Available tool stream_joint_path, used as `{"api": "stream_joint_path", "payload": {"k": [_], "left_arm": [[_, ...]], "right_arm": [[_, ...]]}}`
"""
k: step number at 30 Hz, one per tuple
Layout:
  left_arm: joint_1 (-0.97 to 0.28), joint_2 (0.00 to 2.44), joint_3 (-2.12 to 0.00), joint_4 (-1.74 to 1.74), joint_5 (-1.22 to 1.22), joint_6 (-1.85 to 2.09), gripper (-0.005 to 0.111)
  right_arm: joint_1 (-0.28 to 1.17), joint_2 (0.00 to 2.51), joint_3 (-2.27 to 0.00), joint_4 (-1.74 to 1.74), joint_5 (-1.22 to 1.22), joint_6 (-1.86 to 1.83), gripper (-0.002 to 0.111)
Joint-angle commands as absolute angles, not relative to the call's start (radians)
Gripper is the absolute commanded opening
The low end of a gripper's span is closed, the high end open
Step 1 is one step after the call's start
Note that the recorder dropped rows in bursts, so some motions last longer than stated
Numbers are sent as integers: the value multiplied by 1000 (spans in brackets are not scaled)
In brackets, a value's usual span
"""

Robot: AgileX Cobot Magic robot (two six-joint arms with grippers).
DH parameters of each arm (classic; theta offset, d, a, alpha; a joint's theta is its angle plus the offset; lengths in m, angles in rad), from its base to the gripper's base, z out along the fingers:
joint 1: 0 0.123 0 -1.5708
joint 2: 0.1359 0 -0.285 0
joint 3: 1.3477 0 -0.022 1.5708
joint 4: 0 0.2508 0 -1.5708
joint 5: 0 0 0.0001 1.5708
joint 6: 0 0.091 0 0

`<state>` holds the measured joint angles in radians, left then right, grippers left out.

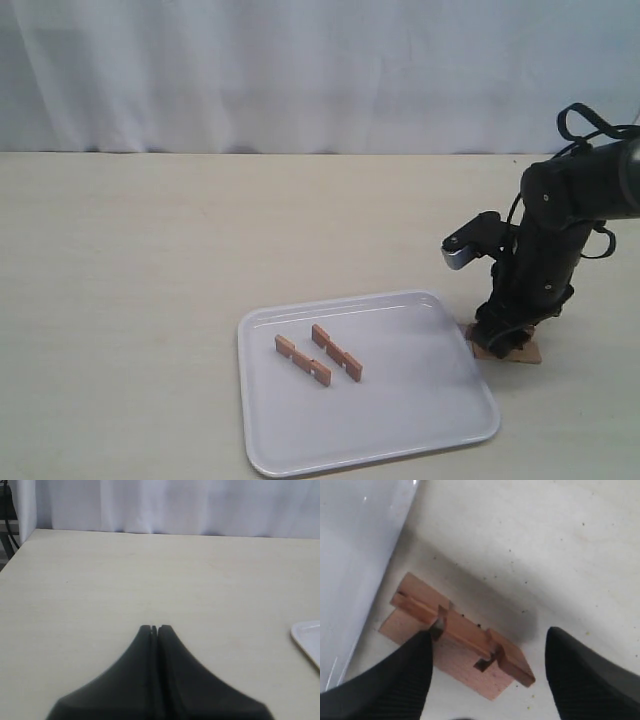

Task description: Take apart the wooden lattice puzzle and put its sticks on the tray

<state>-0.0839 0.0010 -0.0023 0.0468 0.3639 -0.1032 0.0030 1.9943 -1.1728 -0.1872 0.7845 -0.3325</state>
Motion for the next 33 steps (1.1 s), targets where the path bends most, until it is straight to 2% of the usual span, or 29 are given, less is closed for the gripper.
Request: {"api": "stream_joint_path", "payload": {"k": [1, 6, 8, 10, 15, 27, 33], "left_arm": [[-83, 0, 0, 47, 359, -102, 0], [-83, 0, 0, 47, 359, -102, 0], [-83, 0, 0, 40, 361, -102, 0], [-83, 0, 0, 40, 361, -102, 0], [-83, 0, 0, 40, 361, -102, 0], [-83, 0, 0, 40, 361, -102, 0], [-83, 0, 0, 40, 361, -102, 0]], "right_arm": [[3, 2021, -1174, -188, 784, -344, 50], [3, 2026, -1174, -188, 791, -344, 29], [3, 2026, -1174, -188, 807, -344, 11], [3, 2026, -1174, -175, 812, -344, 4], [3, 2012, -1174, -166, 821, -343, 5], [5, 1805, -1172, -89, 773, -119, 5], [133, 1749, -1152, -75, 749, -119, 5]]}}
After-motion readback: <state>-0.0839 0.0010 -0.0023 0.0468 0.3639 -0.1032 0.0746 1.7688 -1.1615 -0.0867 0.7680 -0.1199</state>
